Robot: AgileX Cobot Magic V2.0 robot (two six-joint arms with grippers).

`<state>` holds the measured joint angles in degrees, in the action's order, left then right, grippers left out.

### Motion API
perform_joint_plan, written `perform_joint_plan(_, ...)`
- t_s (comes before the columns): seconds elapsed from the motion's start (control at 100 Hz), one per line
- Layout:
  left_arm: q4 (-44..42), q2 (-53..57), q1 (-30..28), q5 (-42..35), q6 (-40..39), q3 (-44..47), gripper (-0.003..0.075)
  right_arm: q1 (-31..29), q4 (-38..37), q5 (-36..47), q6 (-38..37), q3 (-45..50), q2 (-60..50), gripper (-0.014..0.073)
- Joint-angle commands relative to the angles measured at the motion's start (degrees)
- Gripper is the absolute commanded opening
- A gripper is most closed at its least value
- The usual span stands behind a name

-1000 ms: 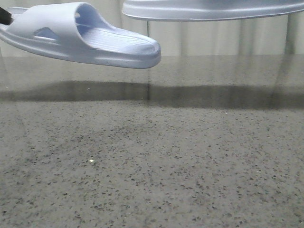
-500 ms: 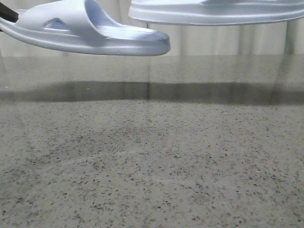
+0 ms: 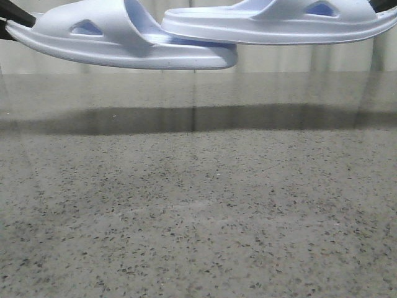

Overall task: Insert blue slippers together front up
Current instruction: 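Lift both slippers and bring them together above the table, then stack the right gripper's slipper onto the left gripper's slipper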

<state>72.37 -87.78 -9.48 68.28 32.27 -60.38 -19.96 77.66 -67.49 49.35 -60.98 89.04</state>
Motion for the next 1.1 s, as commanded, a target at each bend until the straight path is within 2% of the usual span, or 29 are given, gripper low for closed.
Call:
perform_joint_plan(0.0, 4.83, 2.29, 0.39, 4.41, -0.56, -1.42, 0.0016, 0.97, 3.09, -5.10, 0.89, -3.03, -0.40, -0.0104)
perform_joint_plan(0.28, 4.83, 2.29, 1.28, 4.41, -0.56, -1.42, 0.0016, 7.17, 2.93, -4.74, 0.89, -5.59, 4.64, -0.0104)
perform_joint_plan(0.73, 6.96, 0.00, 7.37, 4.41, 0.52, -1.42, 0.0016, 18.93, 3.43, -1.91, 1.13, -9.47, 10.25, -0.0104)
perform_joint_plan(1.09, 7.31, -0.31, 8.50, 4.41, 0.97, -1.42, 0.0015, 23.56, 3.57, 3.75, 1.13, -9.47, 10.25, -0.0099)
